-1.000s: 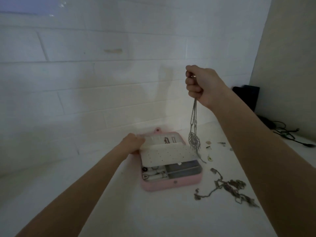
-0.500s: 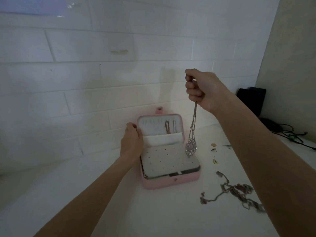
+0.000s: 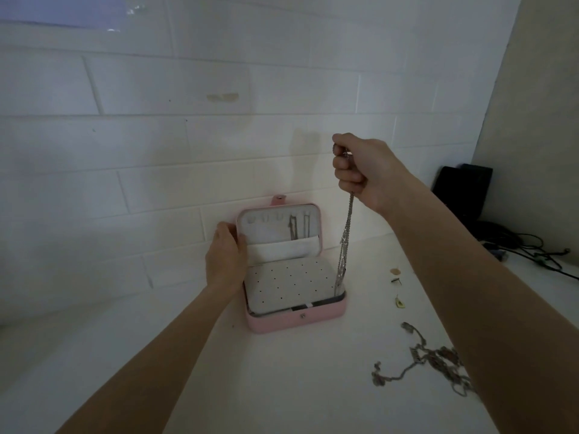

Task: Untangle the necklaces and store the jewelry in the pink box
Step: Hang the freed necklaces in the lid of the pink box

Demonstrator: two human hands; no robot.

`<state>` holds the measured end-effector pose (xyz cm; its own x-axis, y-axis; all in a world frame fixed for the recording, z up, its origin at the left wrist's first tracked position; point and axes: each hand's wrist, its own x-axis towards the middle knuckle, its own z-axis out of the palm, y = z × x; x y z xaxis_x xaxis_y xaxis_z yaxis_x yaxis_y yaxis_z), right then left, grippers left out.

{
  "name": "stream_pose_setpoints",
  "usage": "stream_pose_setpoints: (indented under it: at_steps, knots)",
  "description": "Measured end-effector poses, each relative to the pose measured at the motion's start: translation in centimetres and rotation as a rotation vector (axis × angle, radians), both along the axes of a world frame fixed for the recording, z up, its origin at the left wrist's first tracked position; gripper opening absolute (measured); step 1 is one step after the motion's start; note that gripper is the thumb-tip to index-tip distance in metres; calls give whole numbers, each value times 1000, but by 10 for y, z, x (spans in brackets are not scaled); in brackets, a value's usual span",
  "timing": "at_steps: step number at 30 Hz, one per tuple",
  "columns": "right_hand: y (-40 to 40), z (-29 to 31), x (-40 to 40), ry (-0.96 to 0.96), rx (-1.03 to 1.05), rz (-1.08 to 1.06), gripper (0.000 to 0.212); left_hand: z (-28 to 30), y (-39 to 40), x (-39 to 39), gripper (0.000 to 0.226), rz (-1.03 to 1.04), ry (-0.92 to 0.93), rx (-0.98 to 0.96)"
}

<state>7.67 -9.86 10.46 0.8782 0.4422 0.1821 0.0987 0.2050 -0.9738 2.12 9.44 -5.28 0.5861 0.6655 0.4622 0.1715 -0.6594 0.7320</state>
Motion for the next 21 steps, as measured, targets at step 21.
stream_pose_setpoints:
  at_steps: [21]
  knots:
    - [10,13,-26,-176,-182,177,31,99,-77,-32,17,-799,-126,-404]
